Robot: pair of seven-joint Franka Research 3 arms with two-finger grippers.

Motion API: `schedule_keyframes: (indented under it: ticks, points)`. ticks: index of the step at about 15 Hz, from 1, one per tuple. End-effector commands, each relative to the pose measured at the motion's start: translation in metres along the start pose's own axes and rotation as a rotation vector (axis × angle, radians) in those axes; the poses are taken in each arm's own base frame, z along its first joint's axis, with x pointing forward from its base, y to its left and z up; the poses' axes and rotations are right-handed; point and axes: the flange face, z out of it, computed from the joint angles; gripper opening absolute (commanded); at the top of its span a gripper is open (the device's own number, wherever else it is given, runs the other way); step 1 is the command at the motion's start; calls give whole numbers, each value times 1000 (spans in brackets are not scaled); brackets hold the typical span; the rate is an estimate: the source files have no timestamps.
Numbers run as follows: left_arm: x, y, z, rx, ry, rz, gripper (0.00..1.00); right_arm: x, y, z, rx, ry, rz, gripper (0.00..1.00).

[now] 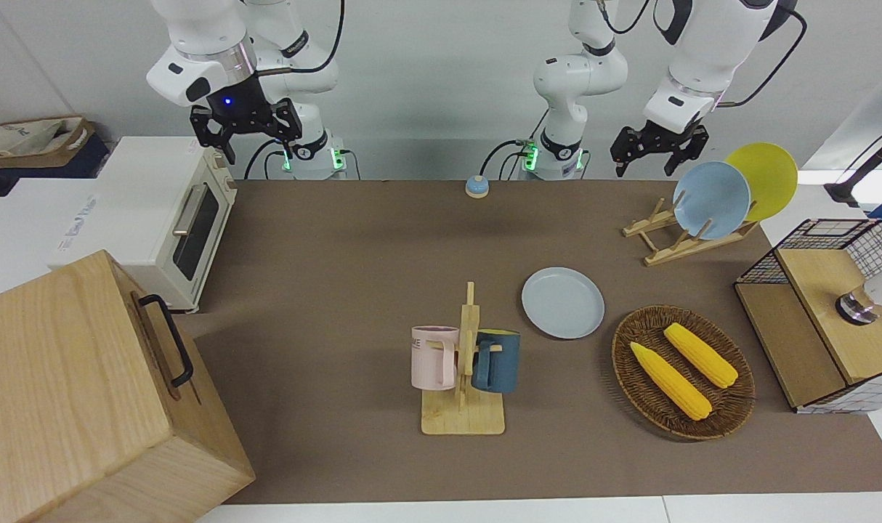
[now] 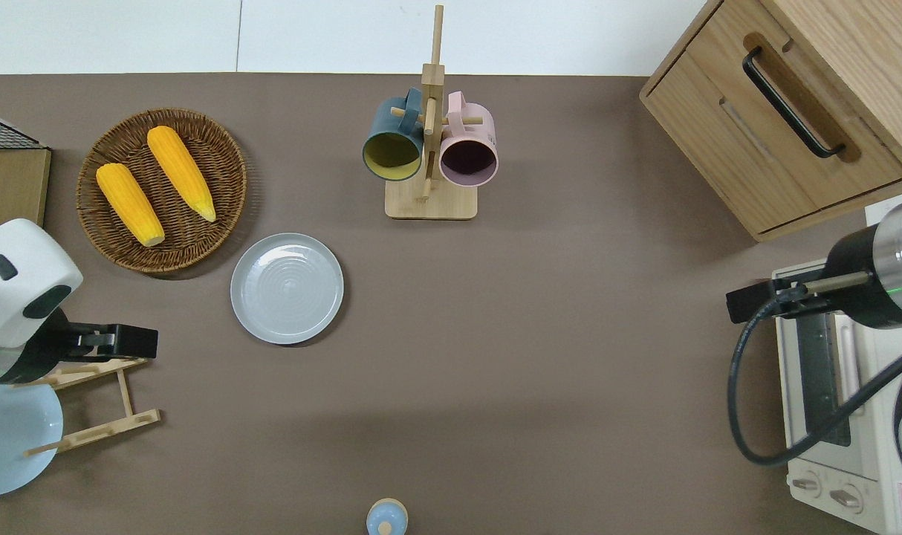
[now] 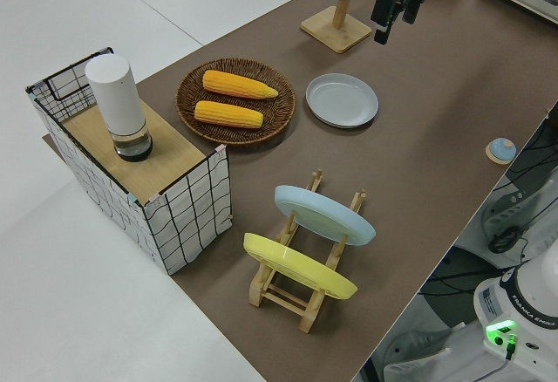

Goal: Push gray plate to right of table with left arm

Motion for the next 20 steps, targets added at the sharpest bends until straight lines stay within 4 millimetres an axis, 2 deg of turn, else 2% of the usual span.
schedule_keyframes:
  ticks: [1,20]
  points:
    - [-4,-5,3,-10,7,-25,1000,-3,2,-4,10,-4,7,983]
    - [3,-7,16,-21,-23,-97,1000,-3,2,-4,10,-4,6,983]
